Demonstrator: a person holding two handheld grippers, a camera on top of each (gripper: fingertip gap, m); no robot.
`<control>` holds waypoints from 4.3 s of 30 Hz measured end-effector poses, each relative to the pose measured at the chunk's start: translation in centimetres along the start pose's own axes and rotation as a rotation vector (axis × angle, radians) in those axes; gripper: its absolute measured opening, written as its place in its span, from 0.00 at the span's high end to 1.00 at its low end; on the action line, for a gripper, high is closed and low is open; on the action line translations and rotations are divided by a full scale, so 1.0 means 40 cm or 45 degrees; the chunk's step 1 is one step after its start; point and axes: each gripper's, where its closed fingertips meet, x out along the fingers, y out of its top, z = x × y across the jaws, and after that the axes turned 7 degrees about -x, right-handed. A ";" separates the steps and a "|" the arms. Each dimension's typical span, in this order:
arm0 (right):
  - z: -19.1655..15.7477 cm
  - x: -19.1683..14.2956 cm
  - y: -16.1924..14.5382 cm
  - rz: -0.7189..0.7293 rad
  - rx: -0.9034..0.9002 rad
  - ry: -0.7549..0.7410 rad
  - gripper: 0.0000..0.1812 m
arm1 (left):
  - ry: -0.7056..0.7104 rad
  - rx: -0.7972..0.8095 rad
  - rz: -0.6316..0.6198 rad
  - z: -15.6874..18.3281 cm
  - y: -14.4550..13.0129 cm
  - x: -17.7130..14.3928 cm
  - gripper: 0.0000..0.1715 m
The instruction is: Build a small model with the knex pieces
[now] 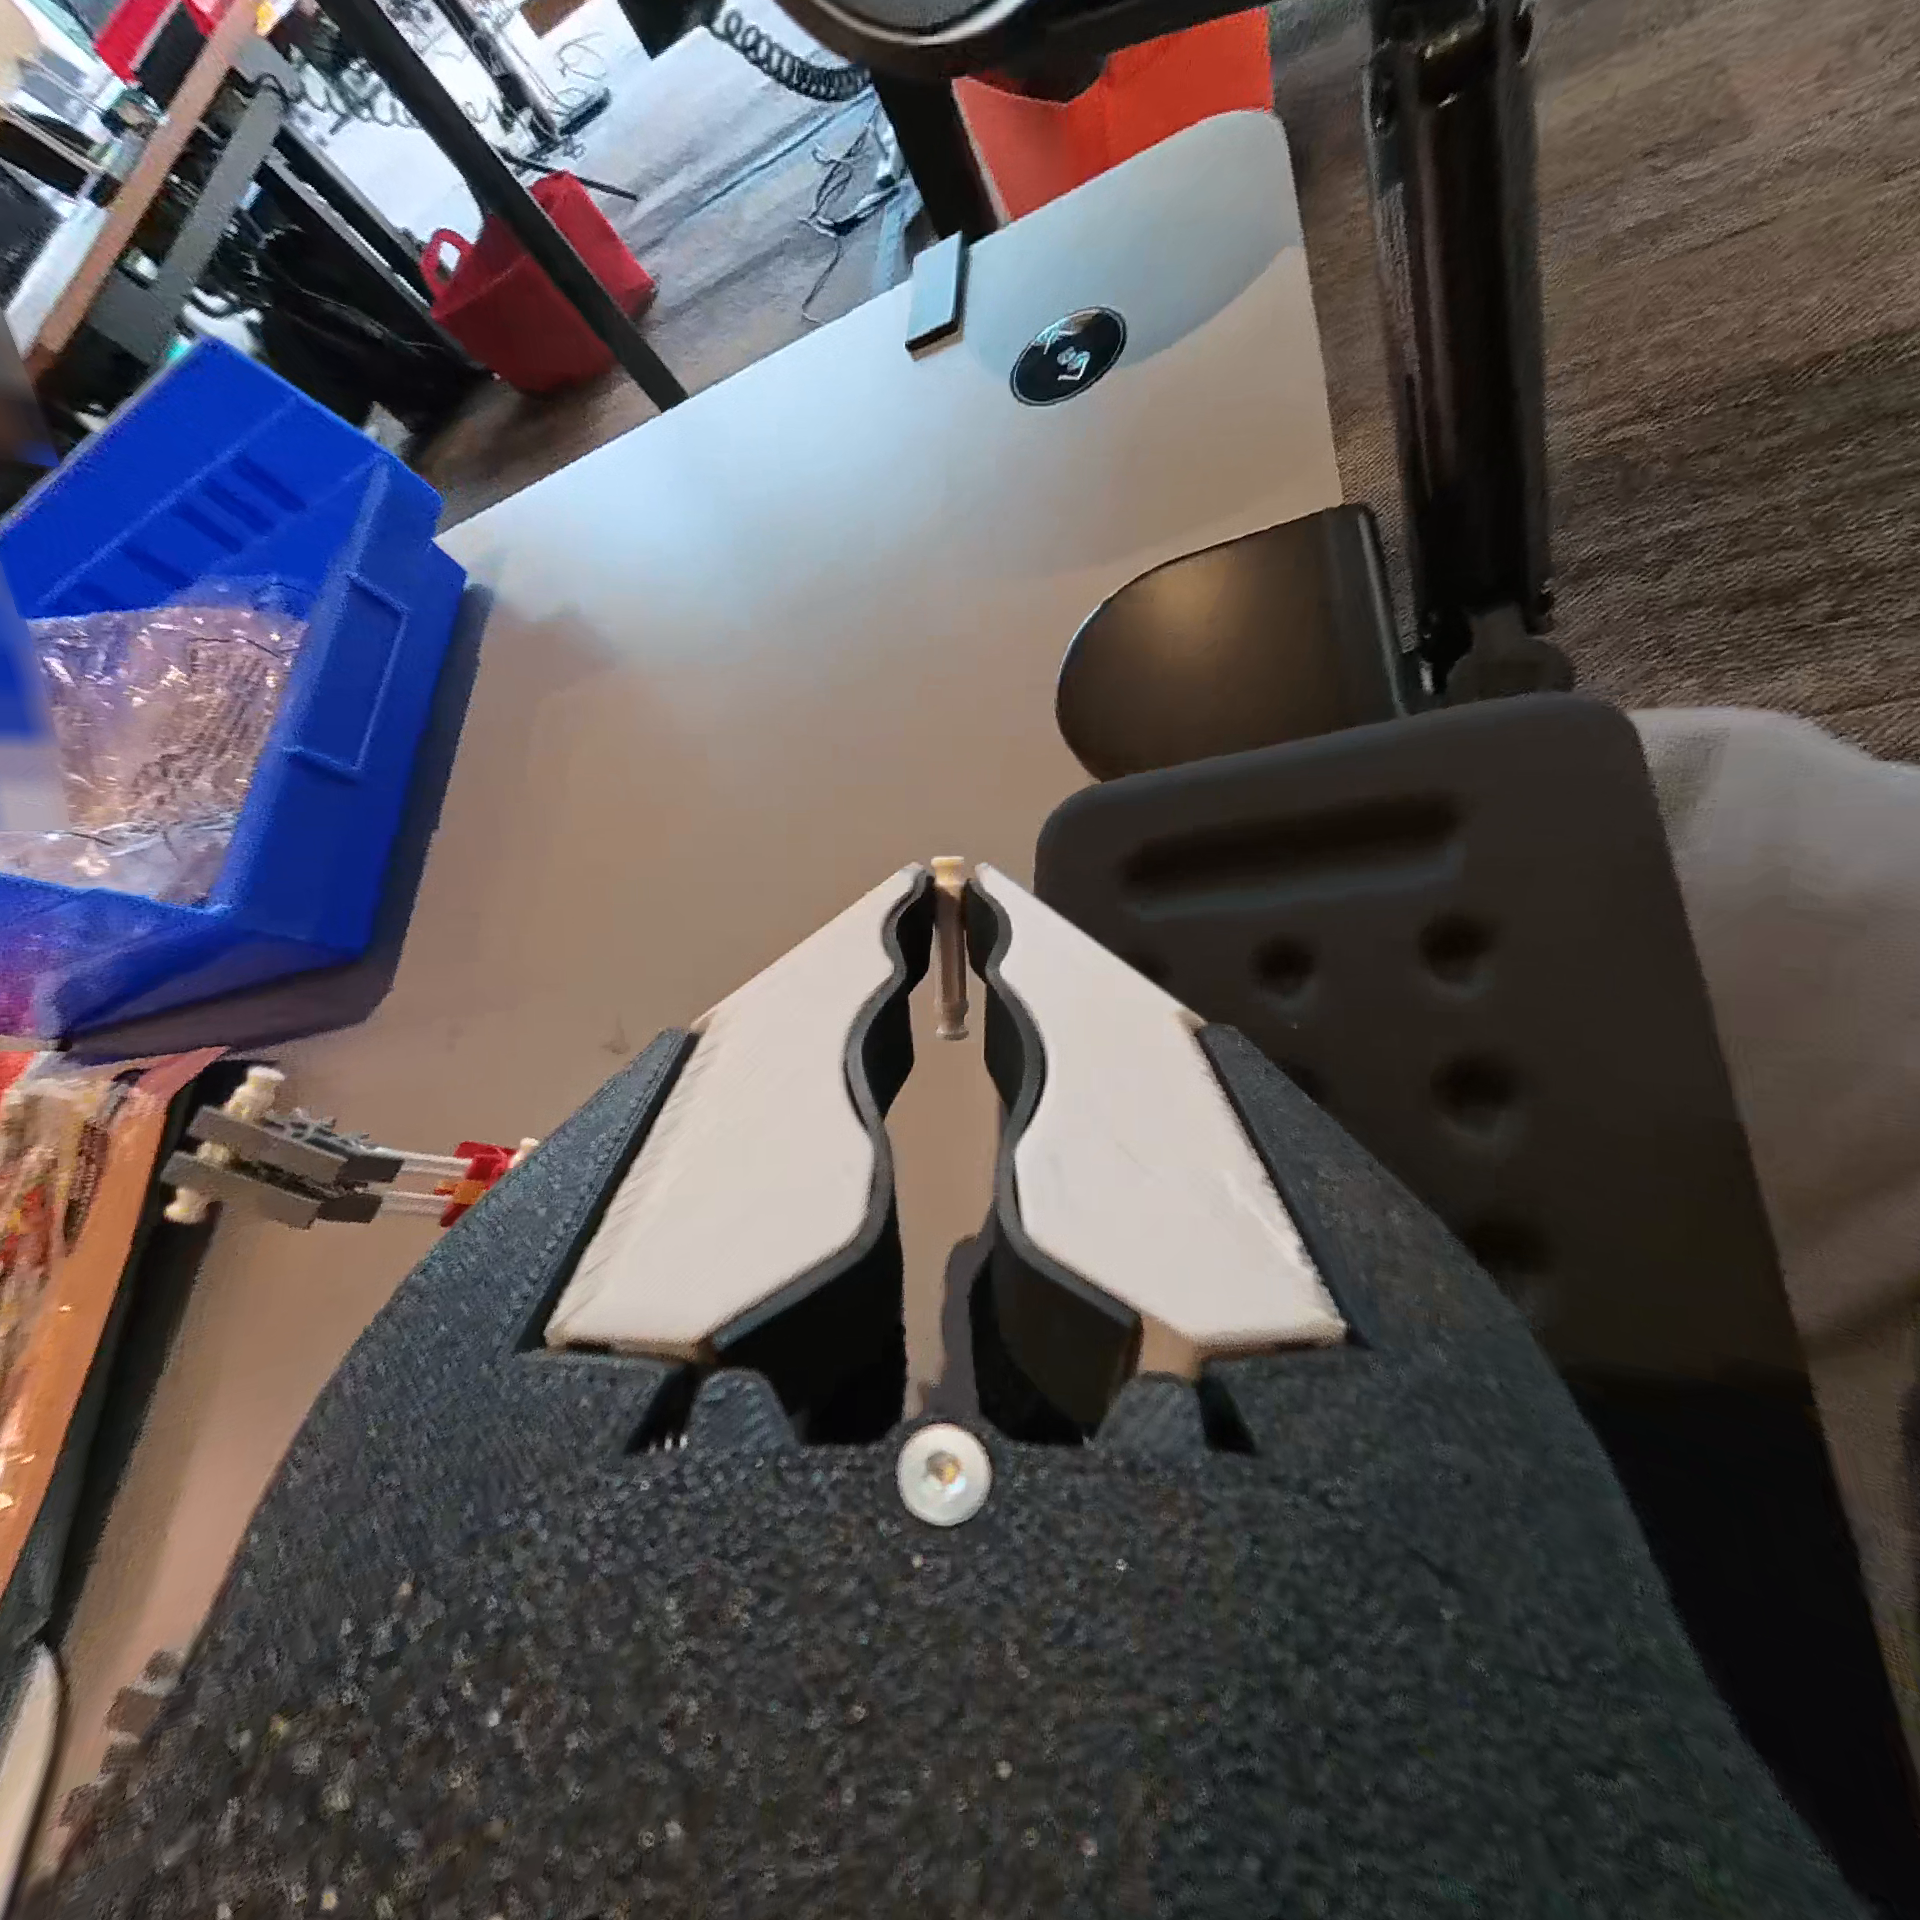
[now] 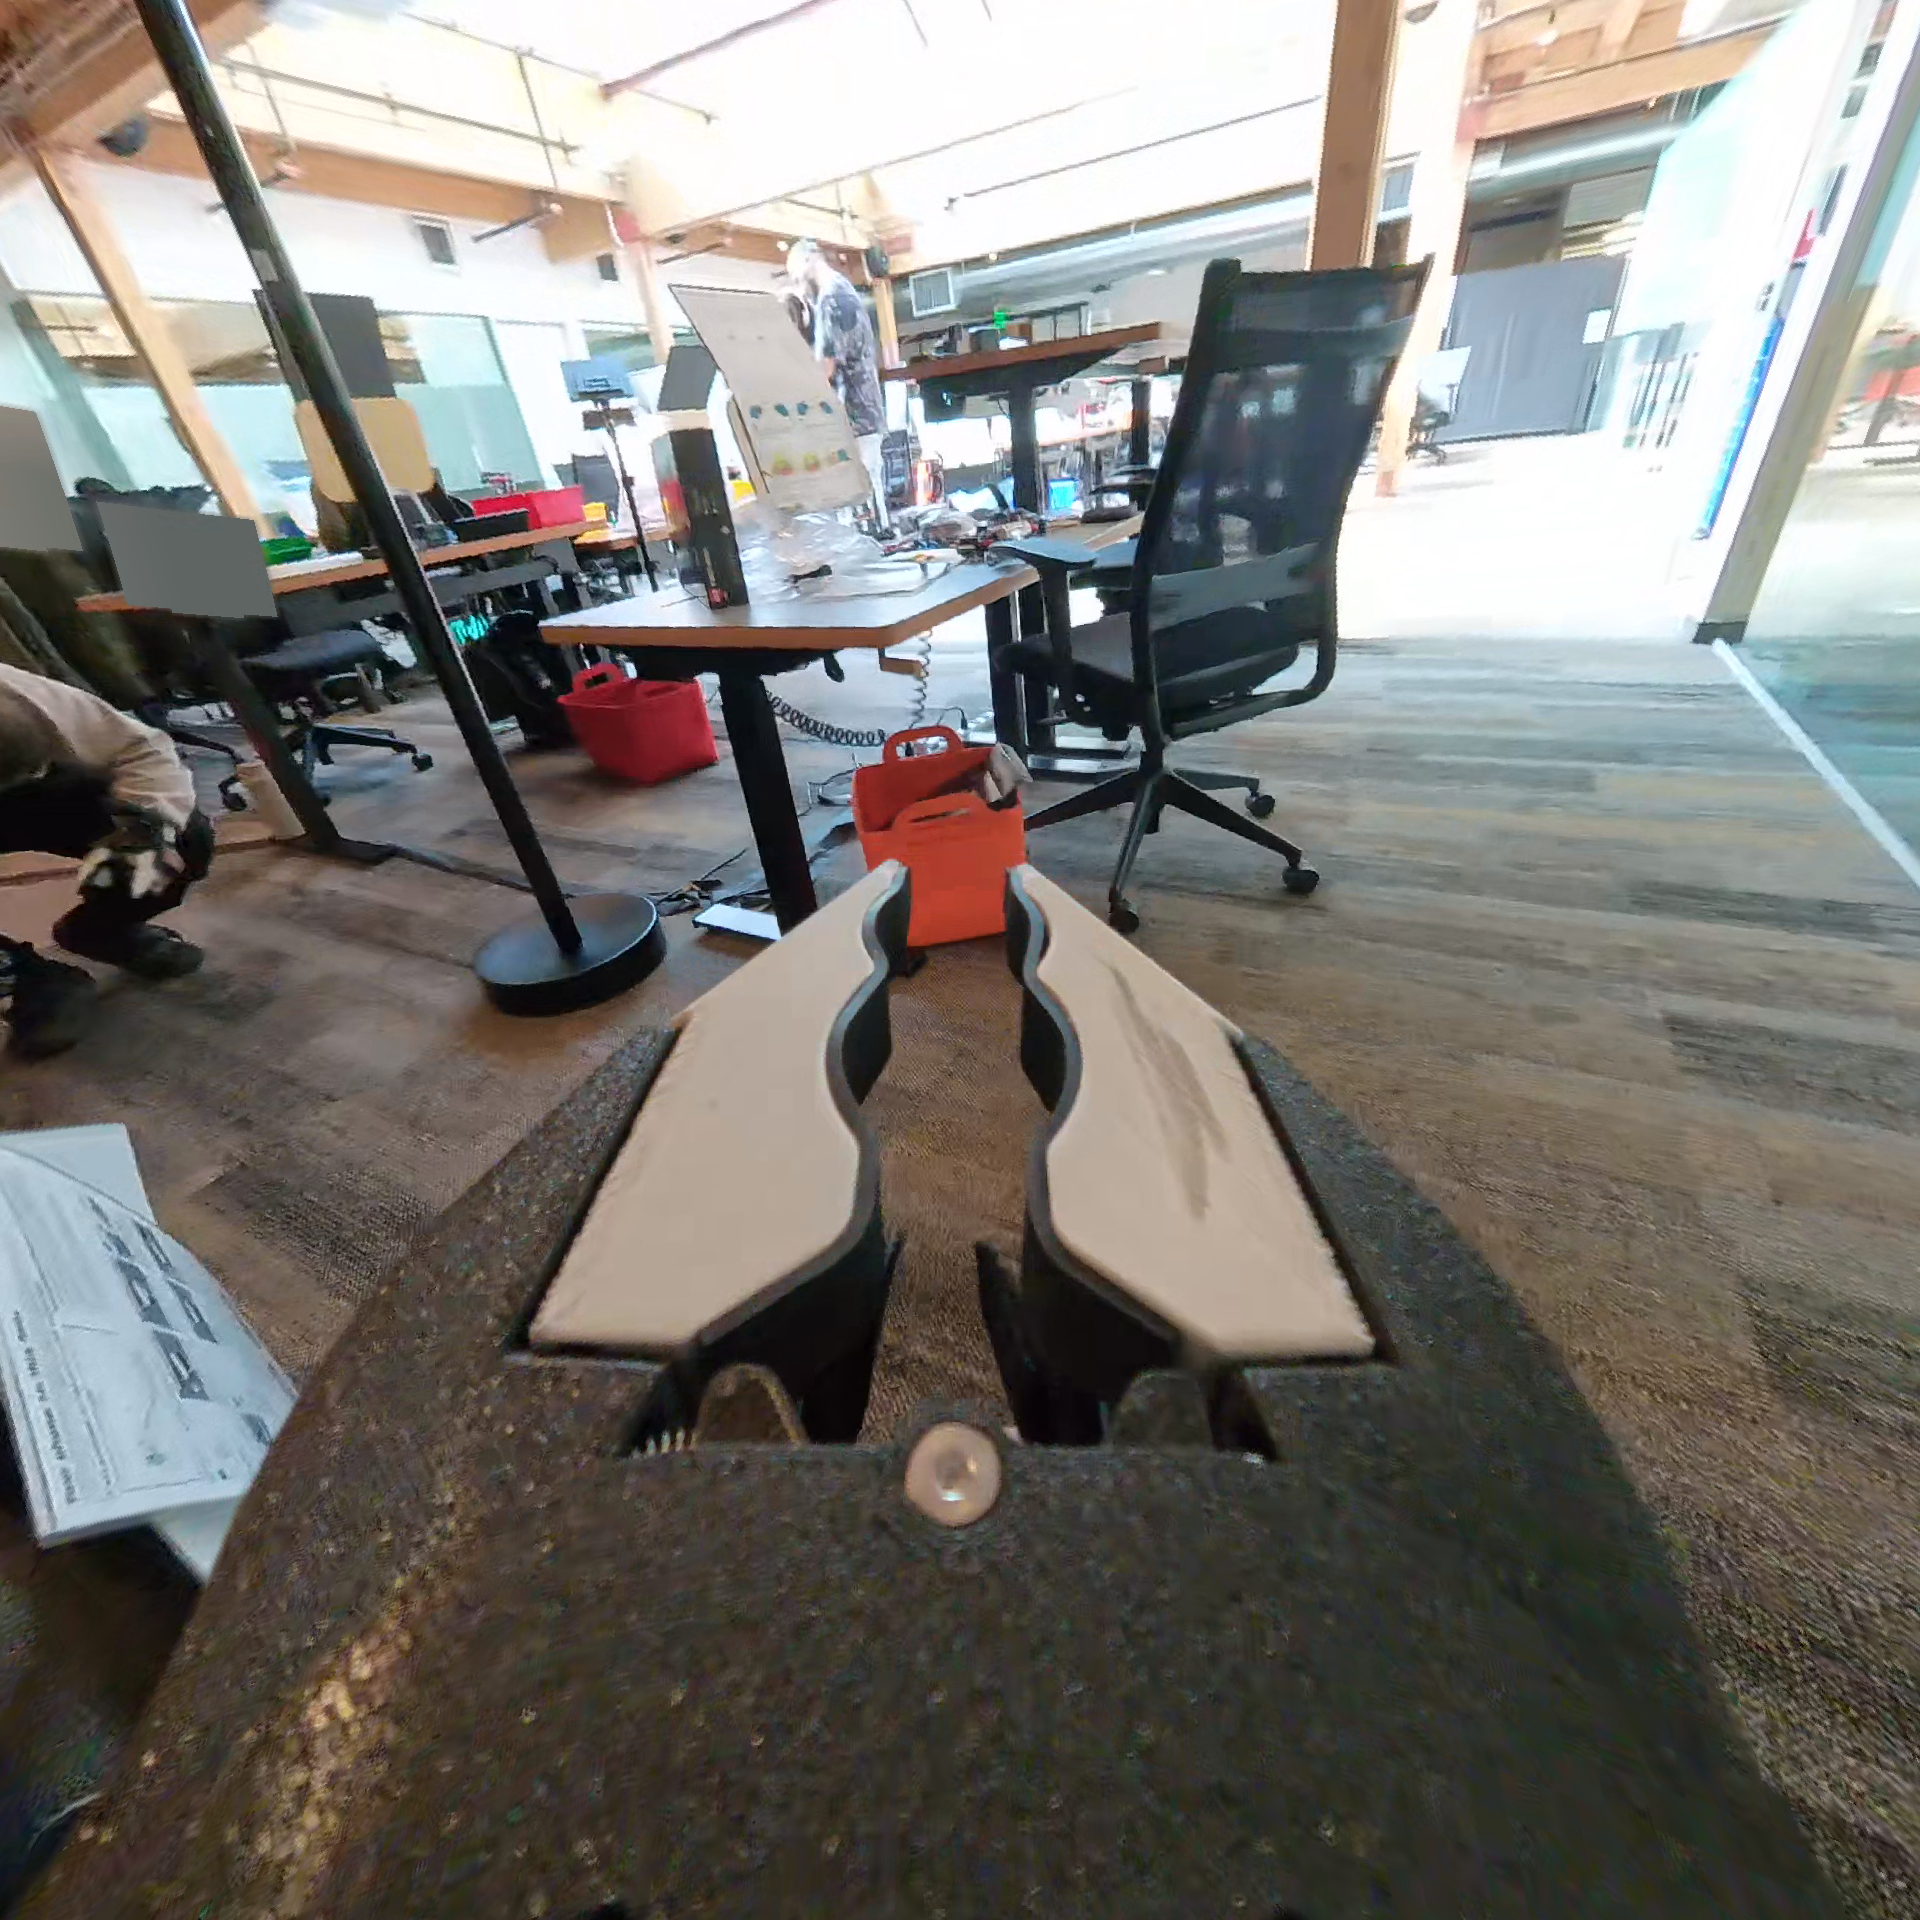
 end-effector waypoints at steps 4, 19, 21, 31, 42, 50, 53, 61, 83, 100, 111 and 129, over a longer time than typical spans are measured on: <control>-0.041 0.002 -0.090 -0.095 -0.016 0.046 0.90 | 0.076 0.081 0.009 -0.003 0.003 0.004 0.97; -0.773 0.075 -0.449 -0.492 -0.134 1.143 0.87 | 0.208 0.201 -0.054 -0.019 -0.010 0.032 0.97; -0.852 0.034 -0.434 -0.504 -0.083 1.296 0.87 | 0.216 0.199 -0.059 -0.022 -0.010 0.035 0.97; -0.898 -0.066 -0.412 -0.614 -0.071 1.515 0.87 | 0.259 0.235 -0.089 -0.027 -0.015 0.041 0.97; -0.974 -0.218 -0.303 -0.526 0.123 1.621 0.87 | 0.292 0.251 -0.106 -0.034 -0.017 0.046 0.97; -0.909 -0.330 -0.344 -0.462 -0.074 1.710 0.87 | 0.329 0.269 -0.142 -0.040 -0.022 0.049 0.97; -0.882 -0.369 -0.340 -0.446 -0.094 1.744 0.87 | 0.361 0.277 -0.166 -0.047 -0.026 0.050 0.97; -0.830 -0.486 -0.363 -0.456 -0.191 1.859 0.86 | 0.417 0.307 -0.202 -0.058 -0.028 0.053 0.97; -1.015 -0.406 -0.750 -0.734 -0.414 2.046 0.85 | 0.443 0.279 -0.203 -0.070 -0.030 0.049 0.97; -1.323 -0.333 -1.887 -1.211 -0.940 1.870 0.83 | 0.395 0.240 -0.190 -0.066 -0.031 0.060 0.97; -1.314 -0.312 -1.952 -1.072 -1.099 1.801 0.93 | 0.408 0.244 -0.187 -0.068 -0.030 0.058 0.97; -1.300 -0.290 -1.920 -1.191 -0.824 1.882 1.00 | 0.399 0.232 -0.184 -0.068 -0.031 0.059 0.97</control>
